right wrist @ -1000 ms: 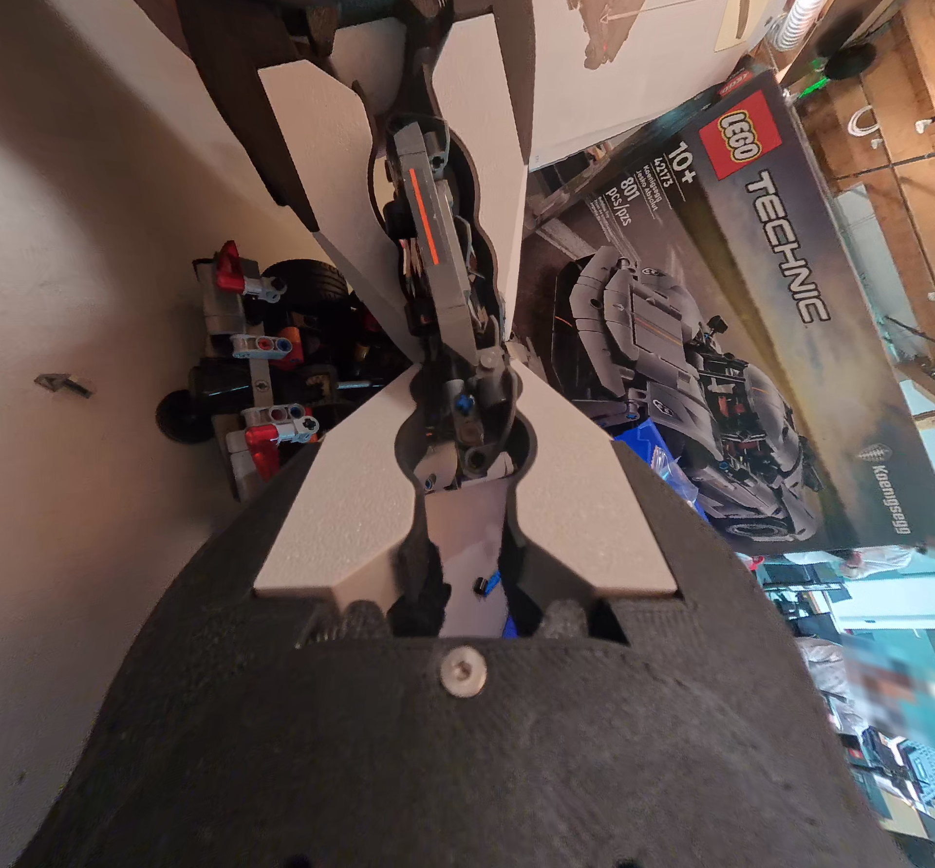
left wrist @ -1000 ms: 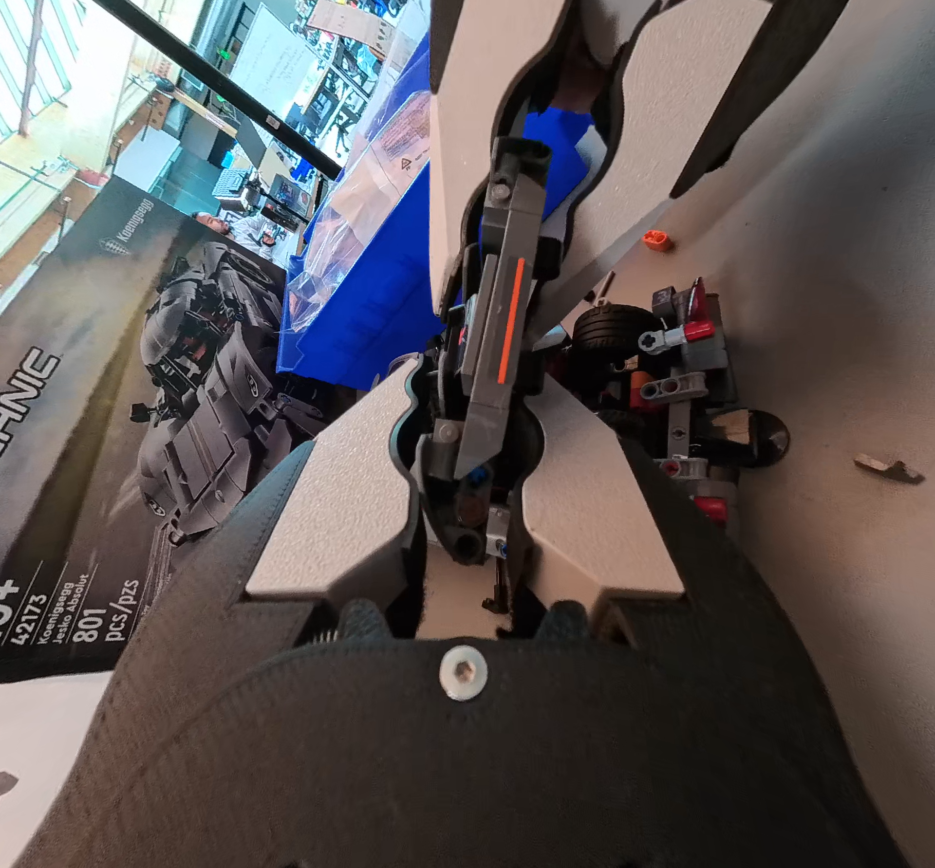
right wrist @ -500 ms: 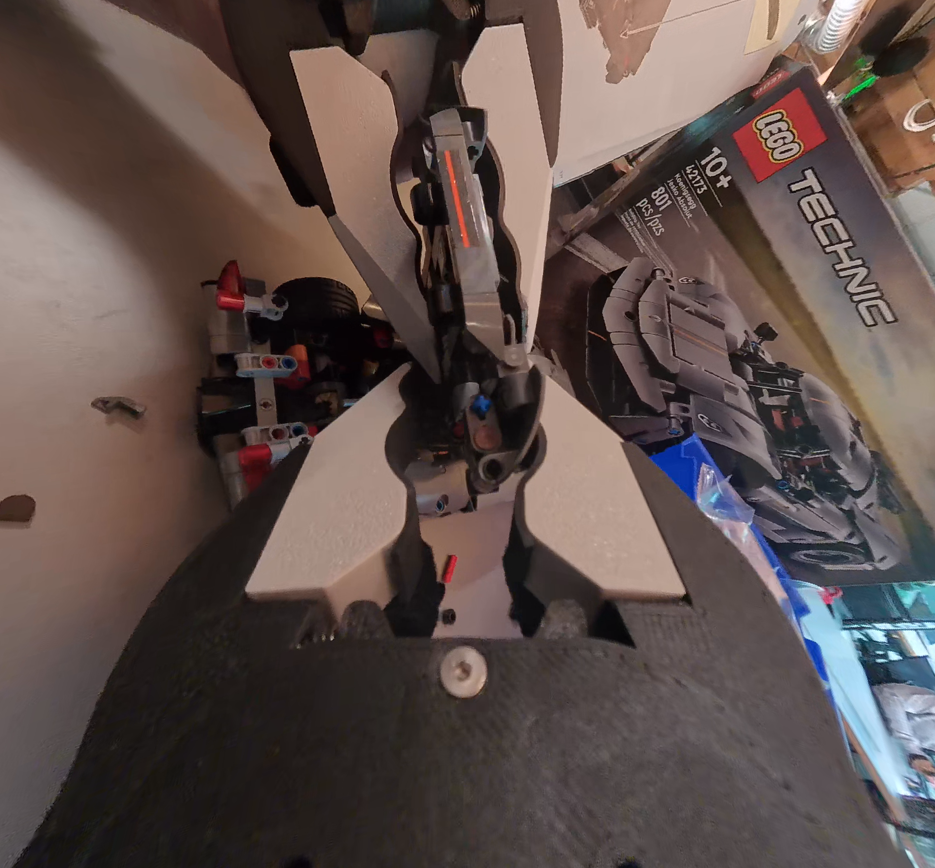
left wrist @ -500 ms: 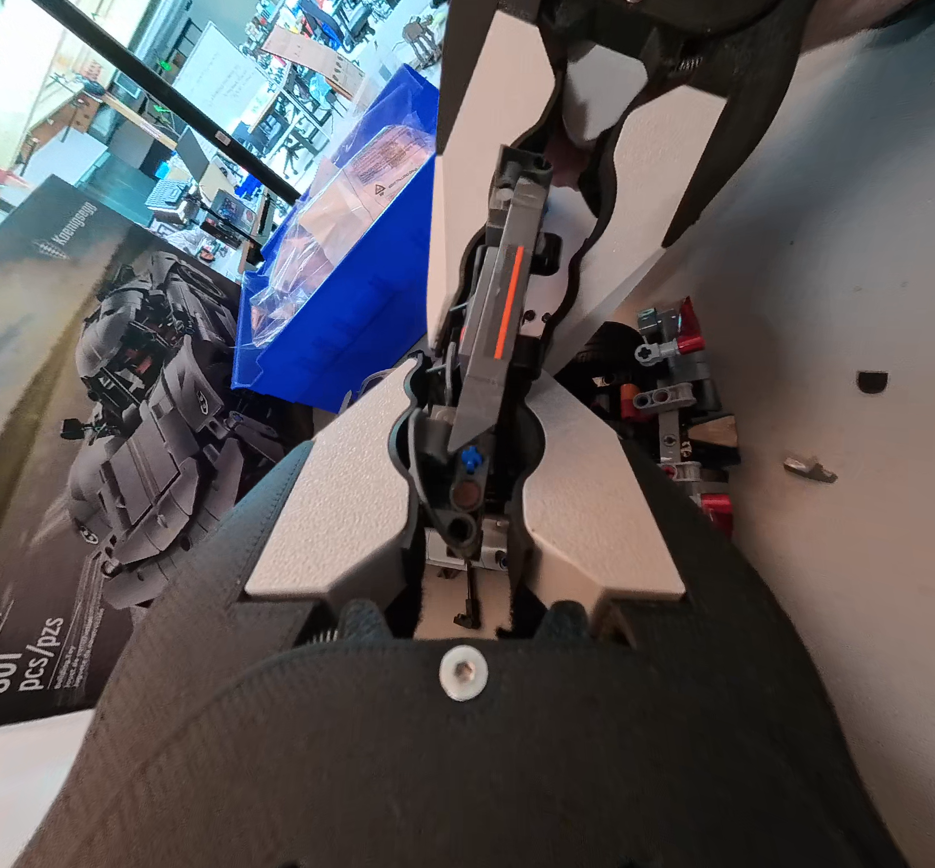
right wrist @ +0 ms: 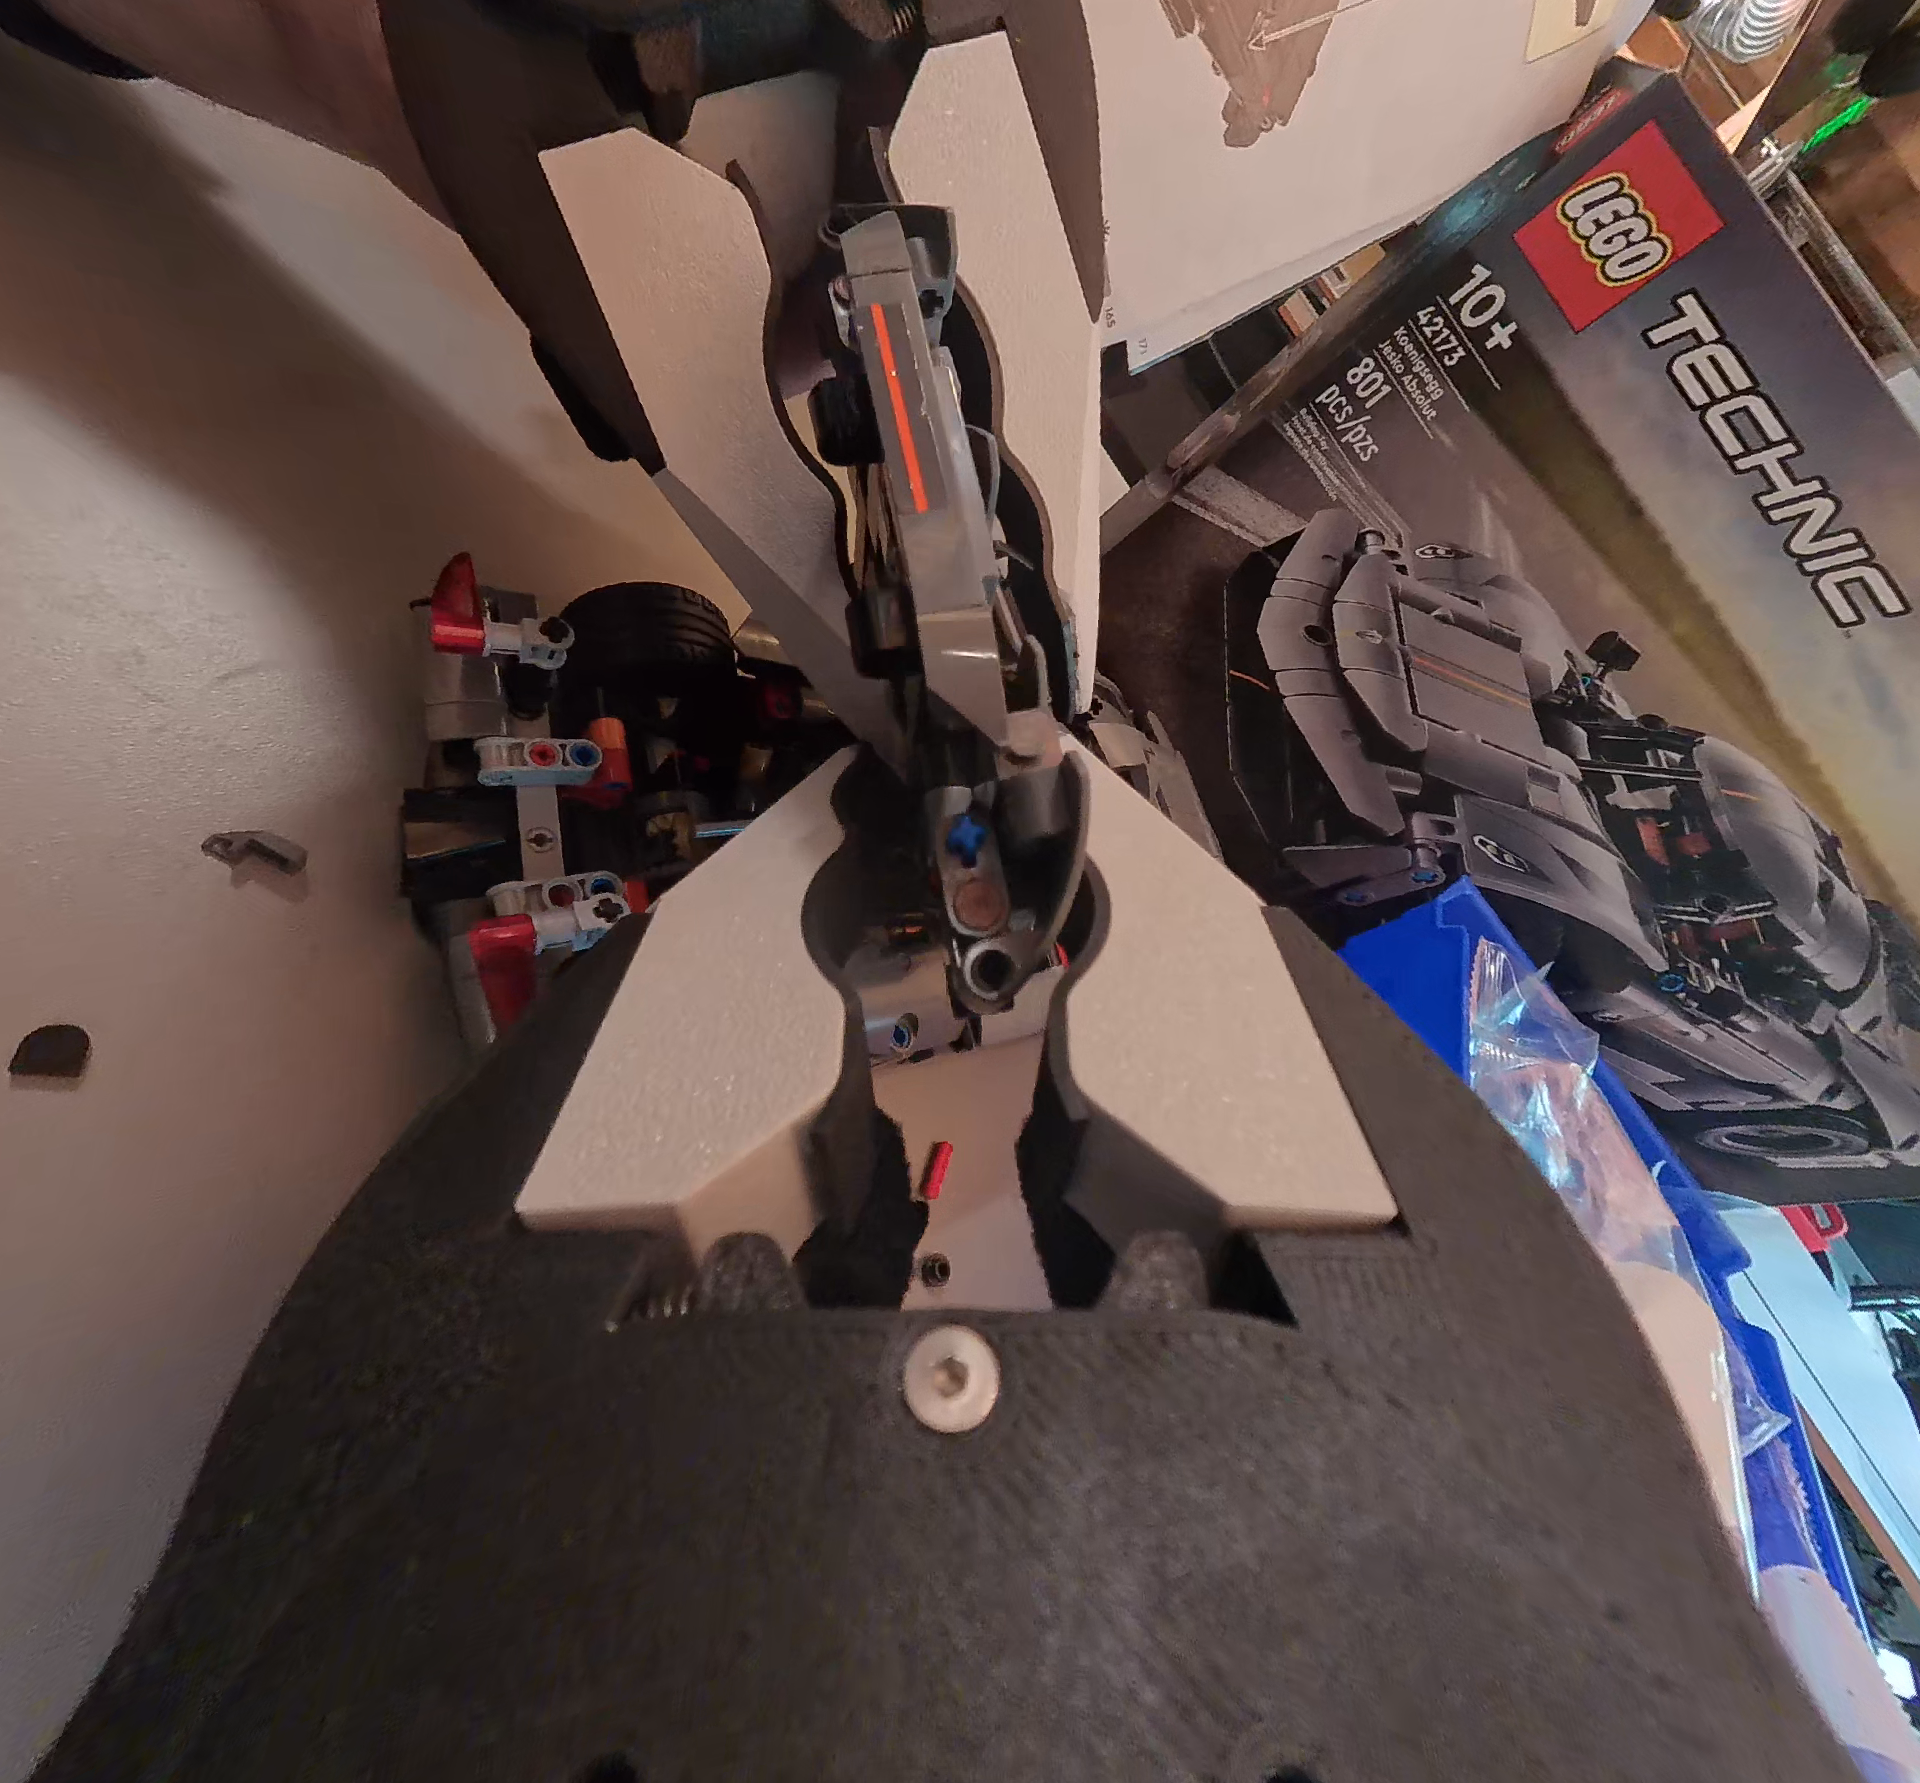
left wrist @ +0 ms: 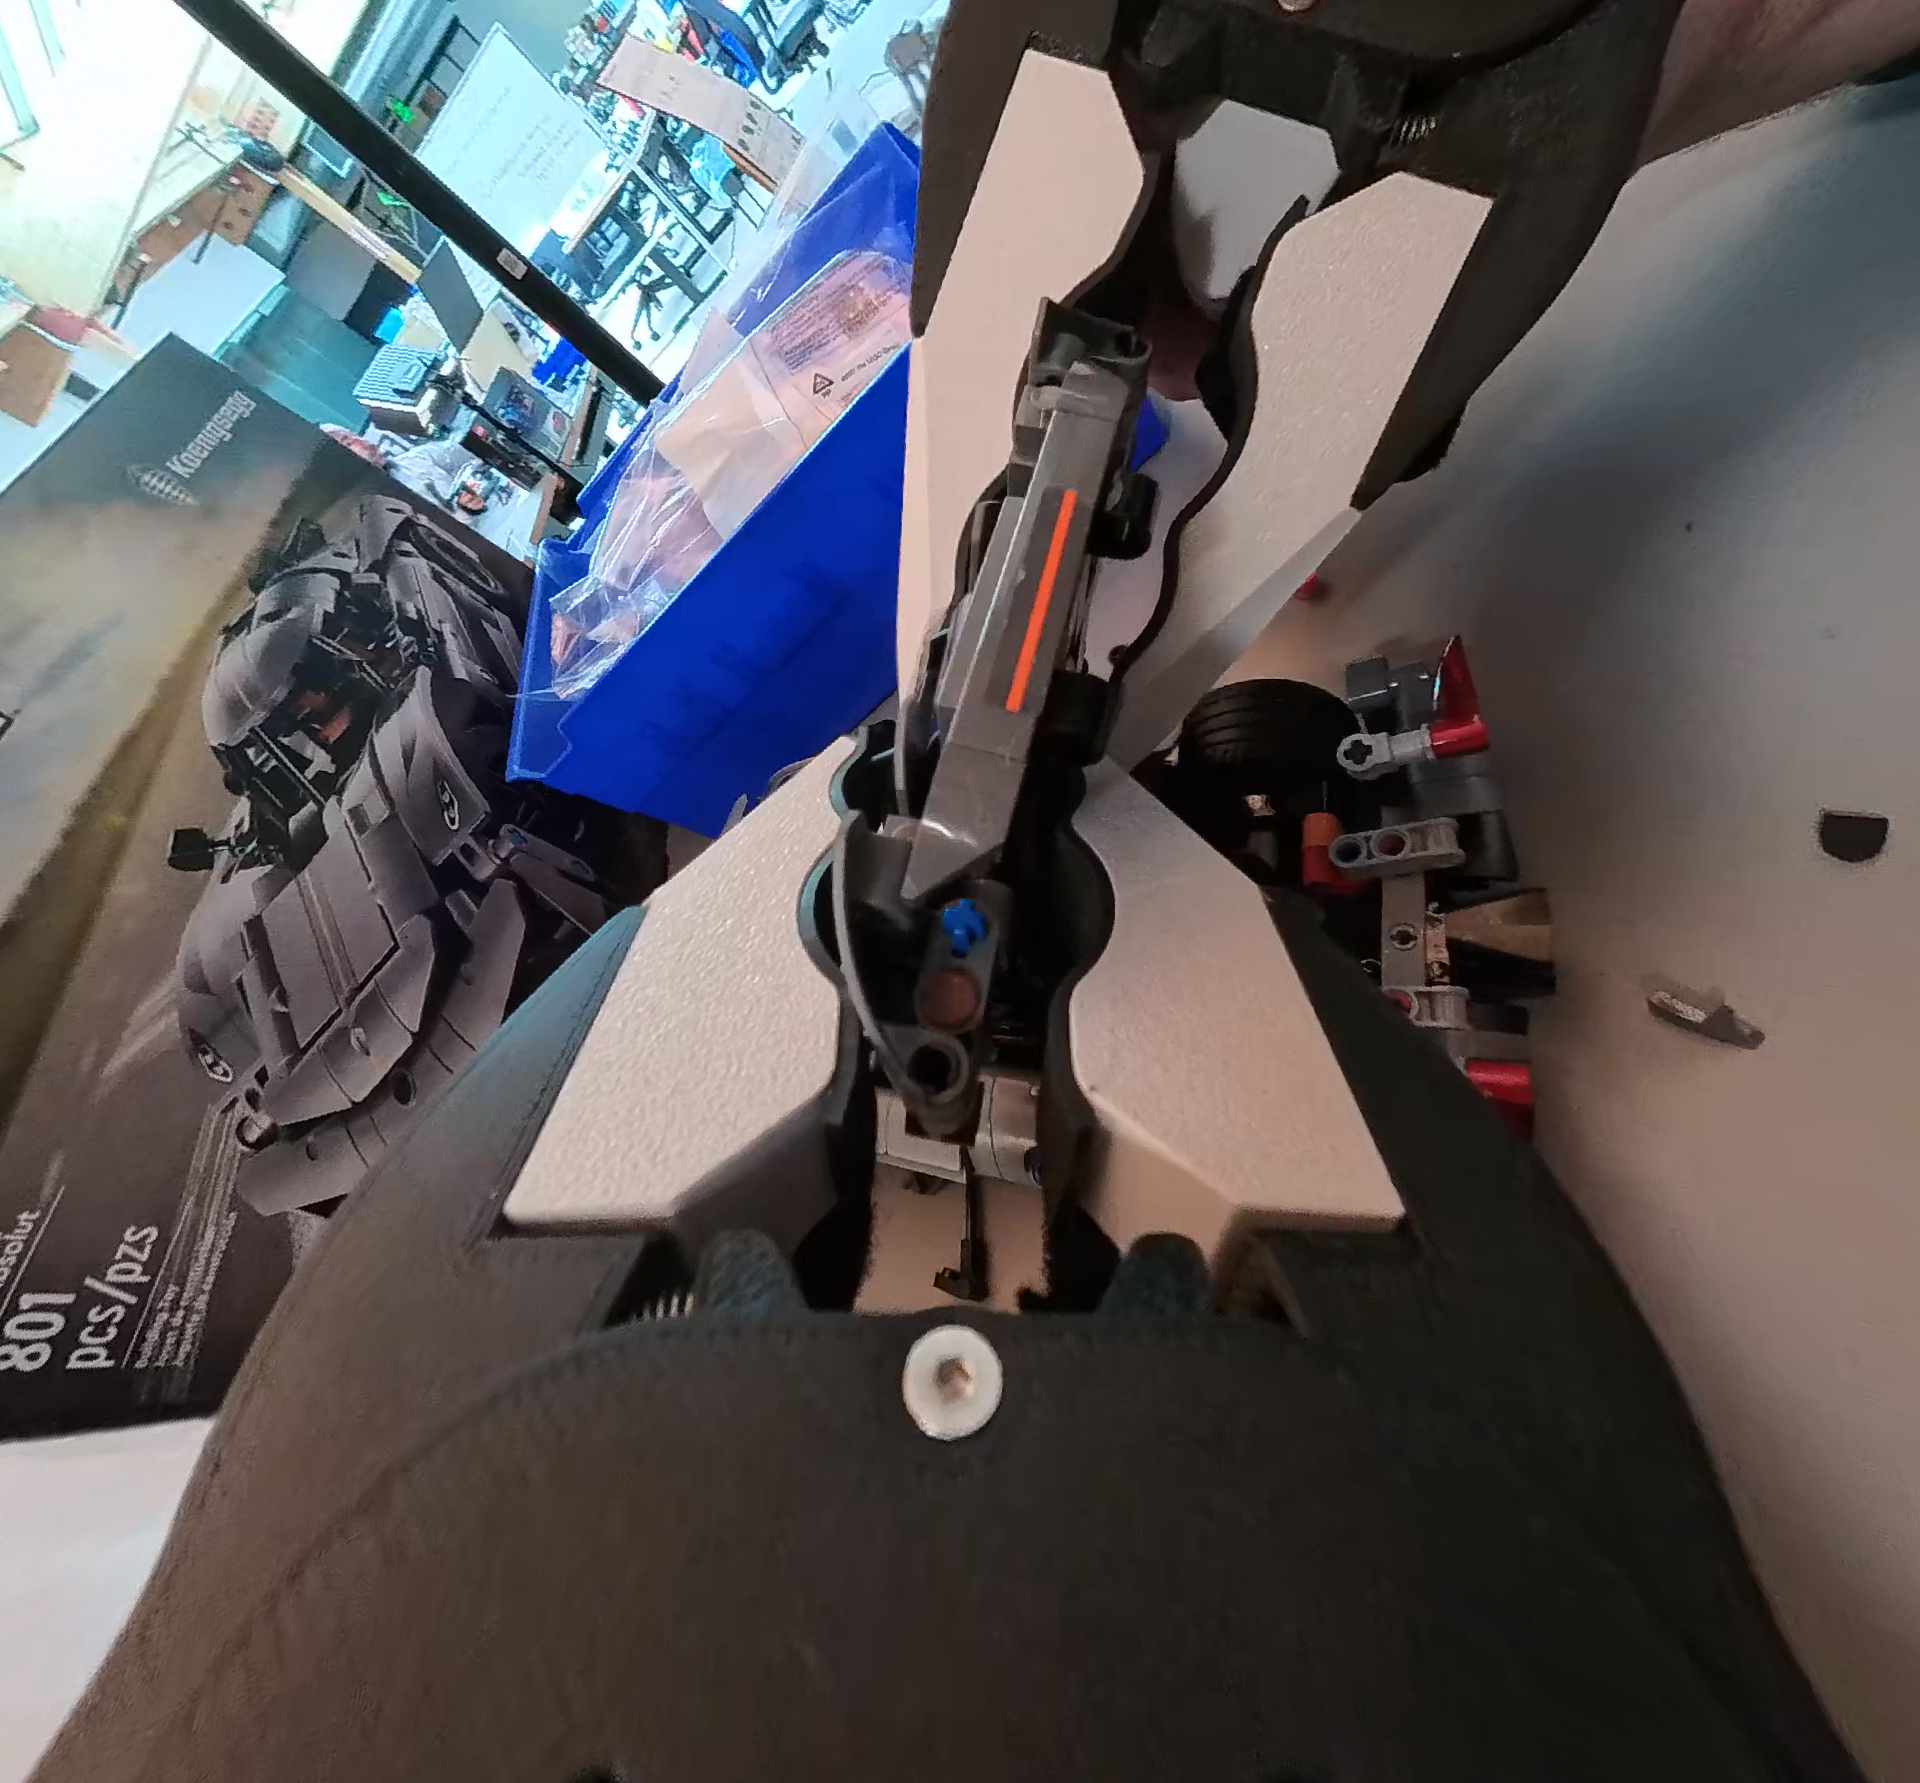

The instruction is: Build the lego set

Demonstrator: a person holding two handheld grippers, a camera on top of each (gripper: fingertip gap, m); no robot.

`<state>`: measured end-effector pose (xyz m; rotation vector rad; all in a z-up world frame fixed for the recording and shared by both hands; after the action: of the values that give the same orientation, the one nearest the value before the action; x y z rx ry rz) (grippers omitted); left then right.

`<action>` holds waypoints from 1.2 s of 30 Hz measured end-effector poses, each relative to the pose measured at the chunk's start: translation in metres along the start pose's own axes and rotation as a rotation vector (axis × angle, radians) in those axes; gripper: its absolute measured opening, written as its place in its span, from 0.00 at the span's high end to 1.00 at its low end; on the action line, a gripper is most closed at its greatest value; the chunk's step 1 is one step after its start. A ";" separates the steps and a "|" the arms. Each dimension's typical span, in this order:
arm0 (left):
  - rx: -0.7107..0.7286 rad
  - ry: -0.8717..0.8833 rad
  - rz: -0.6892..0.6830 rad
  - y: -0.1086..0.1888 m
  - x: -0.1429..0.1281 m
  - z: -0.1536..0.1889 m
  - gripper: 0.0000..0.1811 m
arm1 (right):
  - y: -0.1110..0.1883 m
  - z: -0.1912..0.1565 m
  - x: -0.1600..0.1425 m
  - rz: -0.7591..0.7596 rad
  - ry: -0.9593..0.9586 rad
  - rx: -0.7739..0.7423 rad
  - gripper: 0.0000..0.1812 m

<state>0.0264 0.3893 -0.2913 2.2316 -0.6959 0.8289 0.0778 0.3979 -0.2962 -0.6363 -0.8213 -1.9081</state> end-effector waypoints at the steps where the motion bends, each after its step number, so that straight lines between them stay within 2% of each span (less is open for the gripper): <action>1: 0.007 -0.005 -0.004 0.000 0.000 0.000 0.84 | 0.000 0.000 0.000 -0.001 0.002 -0.001 0.85; 16: 0.078 -0.086 -0.047 -0.002 0.002 0.002 0.85 | -0.001 0.001 -0.002 -0.021 0.016 -0.012 0.87; 27: 0.110 -0.102 -0.078 -0.004 0.003 0.003 0.86 | -0.001 0.003 -0.004 -0.029 -0.066 0.022 0.87; 30: 0.066 -0.080 -0.066 -0.003 0.002 0.000 0.85 | -0.001 0.003 -0.004 -0.020 -0.054 0.016 0.86; 36: 0.129 -0.171 -0.098 -0.003 0.006 -0.003 0.81 | -0.001 0.004 -0.005 -0.013 -0.046 0.009 0.87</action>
<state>0.0313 0.3913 -0.2864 2.4536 -0.6211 0.6563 0.0794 0.4039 -0.2975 -0.6729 -0.8649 -1.9062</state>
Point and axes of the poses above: each gripper's, where its closed fingertips meet, y back along the fingers, x out of its top, z = x × y across the jaws, the point moved 4 cm from there along y, back along the fingers, and after that the axes turned 4 degrees about -x, right-handed, at the moved point
